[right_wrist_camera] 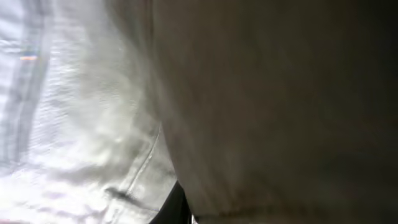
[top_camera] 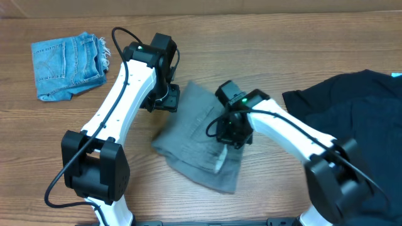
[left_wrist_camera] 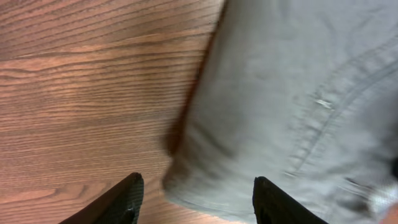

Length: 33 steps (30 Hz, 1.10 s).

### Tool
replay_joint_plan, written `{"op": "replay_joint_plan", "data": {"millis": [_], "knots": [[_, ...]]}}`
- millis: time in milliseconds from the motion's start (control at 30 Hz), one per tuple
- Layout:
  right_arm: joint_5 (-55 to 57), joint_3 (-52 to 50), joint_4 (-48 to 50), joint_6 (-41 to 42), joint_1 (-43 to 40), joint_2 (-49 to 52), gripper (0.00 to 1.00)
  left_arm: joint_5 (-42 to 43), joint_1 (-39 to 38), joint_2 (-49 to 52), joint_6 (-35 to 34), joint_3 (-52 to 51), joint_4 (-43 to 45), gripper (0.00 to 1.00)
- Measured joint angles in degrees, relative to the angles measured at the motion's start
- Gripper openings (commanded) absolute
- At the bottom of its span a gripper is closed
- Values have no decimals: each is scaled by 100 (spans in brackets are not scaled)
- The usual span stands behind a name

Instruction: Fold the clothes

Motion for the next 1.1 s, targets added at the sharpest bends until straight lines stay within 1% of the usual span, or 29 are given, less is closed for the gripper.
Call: {"op": "replay_joint_plan", "data": {"millis": [133, 267, 467, 500, 533, 567, 600, 633, 700, 833, 933, 967, 1000, 1033, 1067, 1100], "knots": [[269, 269, -824, -103, -15, -540, 4, 0, 0, 0, 2, 0, 59, 61], [551, 330, -1346, -144, -13, -787, 4, 0, 0, 0, 4, 0, 111, 63], [942, -225, -1222, 155, -151, -732, 5, 0, 0, 0, 4, 0, 122, 64], [966, -332, -1193, 195, -201, -699, 7, -2, 0, 0, 4, 0, 127, 64], [1001, -476, -1156, 240, -280, -636, 15, 0, 0, 0, 4, 0, 129, 64], [1019, -597, -1113, 273, -354, -577, 30, 0, 0, 0, 4, -2, 129, 64], [1040, -719, -1080, 341, -439, -509, 38, 0, 0, 0, 4, -2, 129, 66], [1073, -804, -1073, 352, -509, -459, 41, 0, 0, 0, 4, -2, 129, 67], [1104, -925, -1056, 396, -686, -393, 45, 0, 0, 0, 4, -4, 129, 68], [1084, -815, -1165, 310, -966, -402, 48, 0, 0, 0, 7, -4, 131, 70], [1073, -501, -1447, 210, -1117, -501, 49, 76, 0, 0, 9, -4, 131, 60], [1064, -413, -1478, 190, -1141, -555, 47, 125, 0, 0, 20, -4, 131, 56], [1047, -315, -1499, 151, -1167, -643, 38, 208, 0, 0, 39, -4, 131, 46], [955, -208, -1484, 92, -1178, -774, 34, 387, 0, 0, 68, -7, 138, 40], [833, -153, -1405, 35, -1176, -863, 31, 542, -2, 0, 133, -15, 164, 34], [686, -140, -1331, -61, -1176, -918, 29, 717, -4, 0, 221, -33, 216, 30]]}}
